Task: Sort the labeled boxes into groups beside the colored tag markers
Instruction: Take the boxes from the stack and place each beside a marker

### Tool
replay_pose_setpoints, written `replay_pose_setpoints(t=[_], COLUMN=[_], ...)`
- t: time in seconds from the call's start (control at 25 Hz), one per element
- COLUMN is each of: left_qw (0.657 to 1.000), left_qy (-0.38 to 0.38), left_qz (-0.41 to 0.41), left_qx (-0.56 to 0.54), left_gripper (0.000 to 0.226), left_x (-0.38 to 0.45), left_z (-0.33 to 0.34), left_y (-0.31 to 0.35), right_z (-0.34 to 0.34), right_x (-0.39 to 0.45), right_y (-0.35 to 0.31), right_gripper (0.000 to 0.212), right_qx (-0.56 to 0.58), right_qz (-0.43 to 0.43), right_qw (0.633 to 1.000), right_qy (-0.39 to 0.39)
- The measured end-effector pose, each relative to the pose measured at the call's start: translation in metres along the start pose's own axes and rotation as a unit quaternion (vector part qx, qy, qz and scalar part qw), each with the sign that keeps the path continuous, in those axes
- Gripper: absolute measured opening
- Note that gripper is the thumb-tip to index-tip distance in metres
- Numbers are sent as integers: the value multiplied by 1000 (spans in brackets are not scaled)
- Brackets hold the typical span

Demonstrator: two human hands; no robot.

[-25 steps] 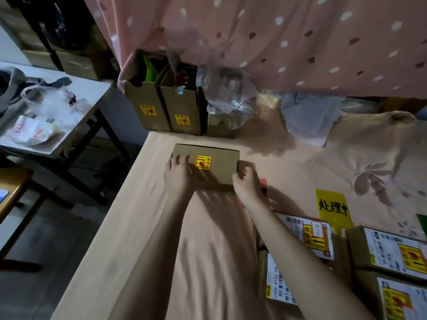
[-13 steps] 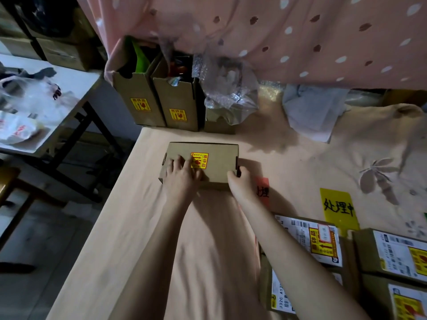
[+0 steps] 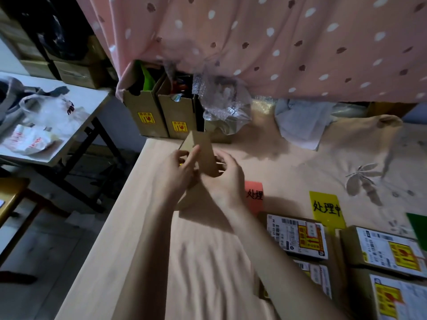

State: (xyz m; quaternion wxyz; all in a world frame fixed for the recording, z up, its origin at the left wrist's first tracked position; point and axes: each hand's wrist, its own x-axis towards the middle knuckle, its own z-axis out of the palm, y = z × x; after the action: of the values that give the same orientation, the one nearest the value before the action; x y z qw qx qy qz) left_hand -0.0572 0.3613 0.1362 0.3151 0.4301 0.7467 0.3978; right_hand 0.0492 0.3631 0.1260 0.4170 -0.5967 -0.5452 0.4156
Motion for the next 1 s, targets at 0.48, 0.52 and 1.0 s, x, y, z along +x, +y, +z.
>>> replay_pose_setpoints(t=[0.48, 0.52, 1.0], left_qw=[996, 994, 936], left_qy=[29, 33, -7], left_qz=[-45, -41, -99], left_qx=[-65, -98, -338], left_gripper=[23, 19, 32], left_x=[-74, -85, -185], left_z=[-51, -55, -55], left_y=[3, -1, -52], right_z=[0, -11, -141], right_x=[-83, -88, -130], right_y=[-22, -19, 49], right_gripper=[77, 72, 16], right_qx=[17, 28, 69], right_qz=[-95, -84, 128], right_qw=[983, 982, 987], right_qy=[-158, -165, -75])
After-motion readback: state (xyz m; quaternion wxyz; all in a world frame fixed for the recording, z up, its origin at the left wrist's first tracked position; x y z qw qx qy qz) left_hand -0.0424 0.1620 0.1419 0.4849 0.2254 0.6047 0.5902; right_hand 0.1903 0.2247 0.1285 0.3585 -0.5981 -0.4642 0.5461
